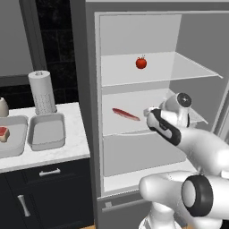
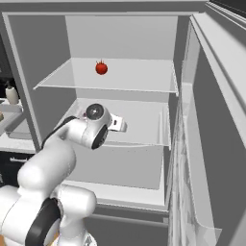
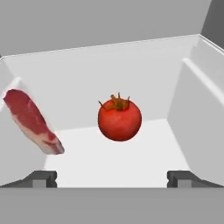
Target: Place one tomato and one steak in each tupperware on the nearby counter, to pack two identical lunches.
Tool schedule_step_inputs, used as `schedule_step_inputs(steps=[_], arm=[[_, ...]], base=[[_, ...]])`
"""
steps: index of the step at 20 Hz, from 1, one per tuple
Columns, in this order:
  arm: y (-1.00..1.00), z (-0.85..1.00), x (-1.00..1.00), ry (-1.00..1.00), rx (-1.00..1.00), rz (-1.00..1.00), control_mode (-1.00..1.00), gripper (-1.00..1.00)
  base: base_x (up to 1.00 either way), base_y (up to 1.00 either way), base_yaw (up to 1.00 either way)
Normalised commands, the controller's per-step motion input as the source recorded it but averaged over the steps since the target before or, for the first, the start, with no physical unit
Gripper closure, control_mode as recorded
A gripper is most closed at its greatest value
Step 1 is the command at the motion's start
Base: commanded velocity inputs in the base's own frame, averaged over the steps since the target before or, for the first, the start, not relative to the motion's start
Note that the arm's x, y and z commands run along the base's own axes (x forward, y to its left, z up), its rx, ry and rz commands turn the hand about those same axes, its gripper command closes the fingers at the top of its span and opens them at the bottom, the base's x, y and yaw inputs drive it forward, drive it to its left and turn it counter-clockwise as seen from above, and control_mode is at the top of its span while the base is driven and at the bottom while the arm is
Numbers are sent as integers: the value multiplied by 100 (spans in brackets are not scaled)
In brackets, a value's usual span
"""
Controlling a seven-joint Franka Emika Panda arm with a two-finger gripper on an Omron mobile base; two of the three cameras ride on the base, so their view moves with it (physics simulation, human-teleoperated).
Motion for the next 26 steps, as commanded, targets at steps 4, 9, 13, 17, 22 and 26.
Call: schedule_step_inputs(steps=[4, 9, 13, 17, 22, 26], arm=[[-12, -22, 43, 0, 0, 0, -100, -100], [-7, -27, 40, 0, 0, 0, -100, -100], [0, -25, 38, 0, 0, 0, -100, -100], [0, -25, 34, 0, 0, 0, -100, -100], [0, -30, 30, 0, 0, 0, -100, -100], [0, -28, 31, 0, 0, 0, -100, -100]], base=[[0, 0, 0], [0, 0, 0], [0, 0, 0], [0, 0, 0], [0, 0, 0], [0, 0, 0]])
